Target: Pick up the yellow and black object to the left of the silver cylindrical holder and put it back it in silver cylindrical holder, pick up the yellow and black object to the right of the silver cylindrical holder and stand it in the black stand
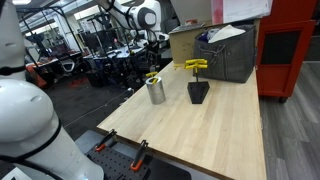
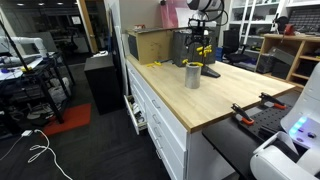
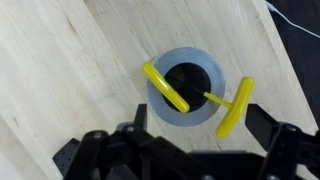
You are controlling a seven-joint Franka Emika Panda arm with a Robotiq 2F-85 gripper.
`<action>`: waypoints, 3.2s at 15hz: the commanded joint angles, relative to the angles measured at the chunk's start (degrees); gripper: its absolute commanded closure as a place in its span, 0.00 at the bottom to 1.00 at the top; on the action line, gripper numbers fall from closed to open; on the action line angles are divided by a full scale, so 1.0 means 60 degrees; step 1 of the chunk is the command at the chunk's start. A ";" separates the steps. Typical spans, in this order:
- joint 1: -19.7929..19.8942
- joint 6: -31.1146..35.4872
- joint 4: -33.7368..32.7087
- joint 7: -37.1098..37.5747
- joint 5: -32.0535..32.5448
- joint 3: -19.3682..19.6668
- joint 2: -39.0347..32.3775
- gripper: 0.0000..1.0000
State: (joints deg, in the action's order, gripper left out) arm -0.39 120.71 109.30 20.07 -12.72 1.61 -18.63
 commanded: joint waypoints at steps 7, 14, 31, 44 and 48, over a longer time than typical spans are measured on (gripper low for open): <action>0.0239 0.0216 0.0696 -0.3224 0.0348 -0.0184 0.0359 0.00; 0.0257 0.0379 0.0838 -0.4762 0.0389 -0.0341 0.0183 0.00; 0.0242 0.1143 0.0791 -0.4817 0.1007 -0.0386 -0.0611 0.57; 0.0279 0.1046 0.1094 -0.4188 0.1328 -0.0157 0.0259 0.88; 0.0196 0.0970 0.1269 -0.3522 0.1755 -0.0049 0.0876 0.50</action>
State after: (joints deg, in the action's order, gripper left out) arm 1.20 126.80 113.95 -4.22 -4.65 0.23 -19.78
